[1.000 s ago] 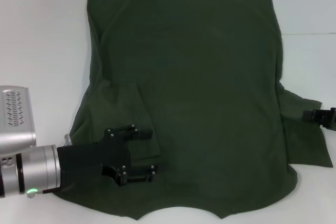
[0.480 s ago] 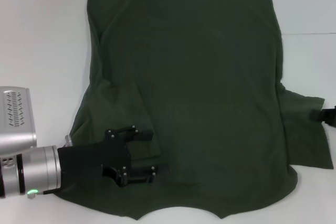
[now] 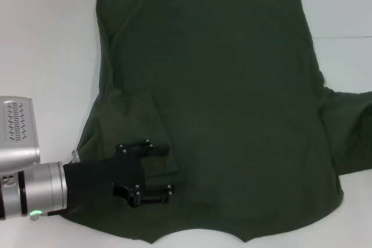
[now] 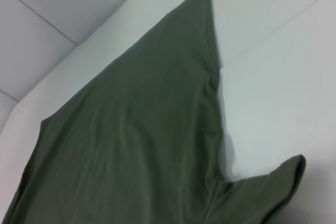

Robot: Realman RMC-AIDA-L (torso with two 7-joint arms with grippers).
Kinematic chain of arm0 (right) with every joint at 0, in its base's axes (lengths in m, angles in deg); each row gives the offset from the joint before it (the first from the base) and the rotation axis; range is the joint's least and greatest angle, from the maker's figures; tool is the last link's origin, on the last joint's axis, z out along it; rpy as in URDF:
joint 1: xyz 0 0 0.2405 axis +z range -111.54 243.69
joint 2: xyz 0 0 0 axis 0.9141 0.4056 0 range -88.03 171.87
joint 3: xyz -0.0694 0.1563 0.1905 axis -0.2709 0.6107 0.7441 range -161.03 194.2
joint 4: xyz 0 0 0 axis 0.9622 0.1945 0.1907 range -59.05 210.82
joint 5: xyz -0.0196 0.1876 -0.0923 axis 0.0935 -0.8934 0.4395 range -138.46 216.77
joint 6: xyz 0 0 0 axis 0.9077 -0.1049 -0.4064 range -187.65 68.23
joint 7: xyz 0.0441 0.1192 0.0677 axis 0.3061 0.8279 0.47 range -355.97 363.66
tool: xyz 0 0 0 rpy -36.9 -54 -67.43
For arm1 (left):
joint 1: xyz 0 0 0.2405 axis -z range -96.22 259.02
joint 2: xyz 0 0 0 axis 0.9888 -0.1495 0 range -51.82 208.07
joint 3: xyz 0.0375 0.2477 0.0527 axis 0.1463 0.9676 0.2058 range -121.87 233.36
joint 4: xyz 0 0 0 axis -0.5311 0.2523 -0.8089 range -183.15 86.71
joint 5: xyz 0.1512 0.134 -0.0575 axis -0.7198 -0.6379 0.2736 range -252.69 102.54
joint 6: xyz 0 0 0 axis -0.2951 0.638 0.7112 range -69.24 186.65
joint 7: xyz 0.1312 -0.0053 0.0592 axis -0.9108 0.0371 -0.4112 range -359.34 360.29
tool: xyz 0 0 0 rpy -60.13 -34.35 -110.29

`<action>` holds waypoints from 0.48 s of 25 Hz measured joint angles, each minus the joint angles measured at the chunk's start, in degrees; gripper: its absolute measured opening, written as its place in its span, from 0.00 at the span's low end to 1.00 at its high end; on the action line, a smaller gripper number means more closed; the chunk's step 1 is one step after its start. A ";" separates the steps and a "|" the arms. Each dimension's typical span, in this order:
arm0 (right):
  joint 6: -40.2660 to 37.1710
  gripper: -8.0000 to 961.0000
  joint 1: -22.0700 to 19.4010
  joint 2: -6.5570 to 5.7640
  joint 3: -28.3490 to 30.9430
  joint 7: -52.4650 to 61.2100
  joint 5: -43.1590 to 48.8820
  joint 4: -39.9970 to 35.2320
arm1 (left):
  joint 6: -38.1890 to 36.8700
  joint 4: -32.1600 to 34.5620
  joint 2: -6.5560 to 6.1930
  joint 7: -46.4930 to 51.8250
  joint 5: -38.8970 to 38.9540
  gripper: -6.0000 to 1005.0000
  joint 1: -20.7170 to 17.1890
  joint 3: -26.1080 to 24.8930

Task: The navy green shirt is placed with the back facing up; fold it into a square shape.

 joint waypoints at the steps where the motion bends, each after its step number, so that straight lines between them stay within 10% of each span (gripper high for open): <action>1: 0.46 0.03 0.31 -0.14 -0.12 -0.37 0.00 0.15 | -0.01 0.00 0.00 0.00 0.01 0.81 0.03 0.04; 12: 5.05 0.04 3.11 -0.32 -0.44 -4.24 0.00 0.29 | -0.01 0.01 -0.04 0.00 -0.07 0.81 0.35 0.12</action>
